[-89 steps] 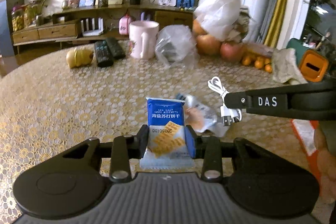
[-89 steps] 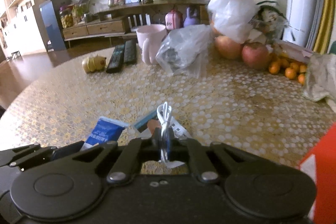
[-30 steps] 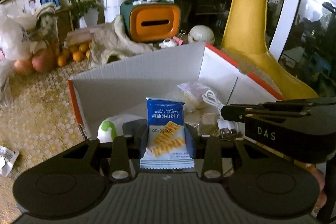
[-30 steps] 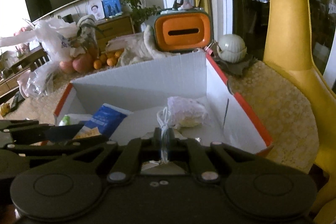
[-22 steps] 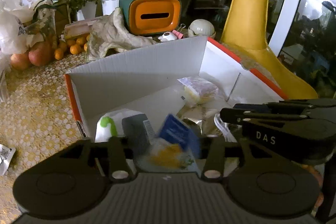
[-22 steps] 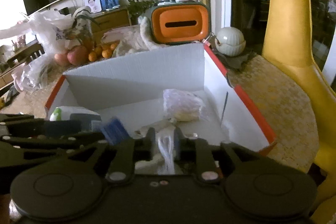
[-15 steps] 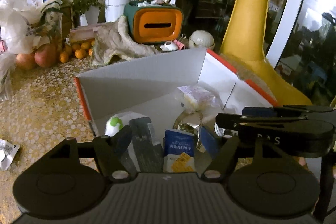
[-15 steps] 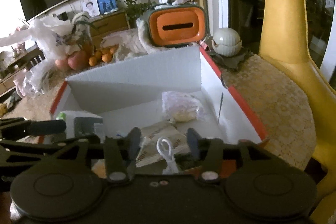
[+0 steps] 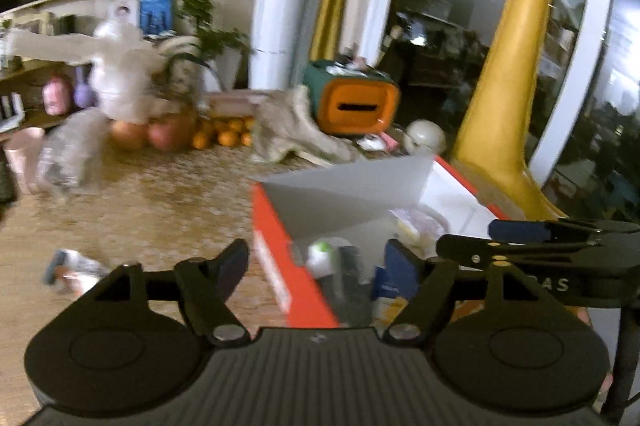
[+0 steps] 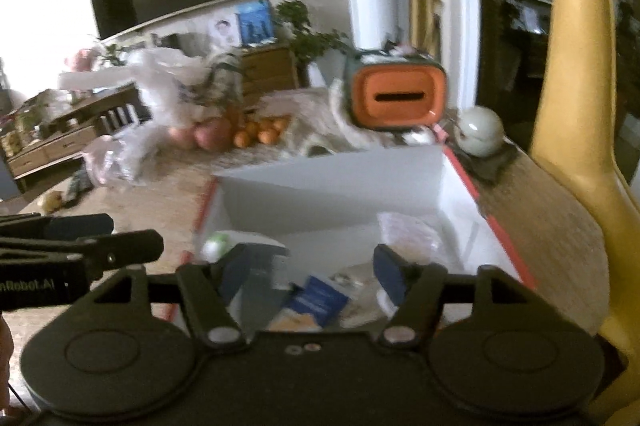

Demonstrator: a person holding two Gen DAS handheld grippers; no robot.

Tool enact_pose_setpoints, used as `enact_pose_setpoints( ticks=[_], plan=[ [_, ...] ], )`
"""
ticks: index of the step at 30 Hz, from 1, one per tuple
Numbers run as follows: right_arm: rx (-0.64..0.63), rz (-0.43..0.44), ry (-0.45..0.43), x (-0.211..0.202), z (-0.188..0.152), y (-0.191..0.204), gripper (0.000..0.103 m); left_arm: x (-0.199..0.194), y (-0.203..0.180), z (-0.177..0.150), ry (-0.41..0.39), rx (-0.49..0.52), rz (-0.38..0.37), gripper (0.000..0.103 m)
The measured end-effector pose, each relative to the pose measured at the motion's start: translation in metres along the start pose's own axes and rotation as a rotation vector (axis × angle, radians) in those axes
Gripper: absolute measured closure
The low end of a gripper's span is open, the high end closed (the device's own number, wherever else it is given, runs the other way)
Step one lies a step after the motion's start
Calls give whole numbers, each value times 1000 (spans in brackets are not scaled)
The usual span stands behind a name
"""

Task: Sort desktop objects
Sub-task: 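Withdraw both tools from the shoebox toward the remaining table items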

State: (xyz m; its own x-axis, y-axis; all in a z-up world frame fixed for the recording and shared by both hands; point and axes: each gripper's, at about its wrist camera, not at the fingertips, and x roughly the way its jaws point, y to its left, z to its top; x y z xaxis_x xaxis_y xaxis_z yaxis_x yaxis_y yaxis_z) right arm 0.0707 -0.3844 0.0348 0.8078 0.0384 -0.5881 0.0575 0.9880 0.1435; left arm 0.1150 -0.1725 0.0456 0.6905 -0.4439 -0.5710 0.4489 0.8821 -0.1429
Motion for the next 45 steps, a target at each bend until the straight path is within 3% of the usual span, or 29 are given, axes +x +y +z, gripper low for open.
enact_pose_setpoints(
  ticks=[6, 11, 14, 21, 29, 35, 38, 45],
  plan=[
    [-71, 104, -14, -9, 6, 43, 22, -39, 36, -4, -40, -31, 94, 18],
    [-131, 183, -11, -8, 9, 86, 15, -68, 71, -14, -62, -43, 154, 1],
    [-173, 230, -7, -4, 9, 111, 7, -83, 97, -18, -67, -71, 183, 0],
    [-308, 337, -10, 20, 12, 177, 2, -108, 165, -29, -85, -110, 292, 0],
    [-405, 410, 28, 81, 6, 233, 1, -104, 239, -41, -61, -128, 377, 0],
    [-444, 405, 96, 140, -4, 263, 1, -85, 297, -52, 6, -158, 400, 0],
    [-468, 401, 124, 166, -9, 273, 1, -75, 325, -57, -7, -180, 441, 0],
    [-545, 413, 172, 222, -14, 297, 1, -40, 376, -63, -2, -118, 486, 0]
  ],
)
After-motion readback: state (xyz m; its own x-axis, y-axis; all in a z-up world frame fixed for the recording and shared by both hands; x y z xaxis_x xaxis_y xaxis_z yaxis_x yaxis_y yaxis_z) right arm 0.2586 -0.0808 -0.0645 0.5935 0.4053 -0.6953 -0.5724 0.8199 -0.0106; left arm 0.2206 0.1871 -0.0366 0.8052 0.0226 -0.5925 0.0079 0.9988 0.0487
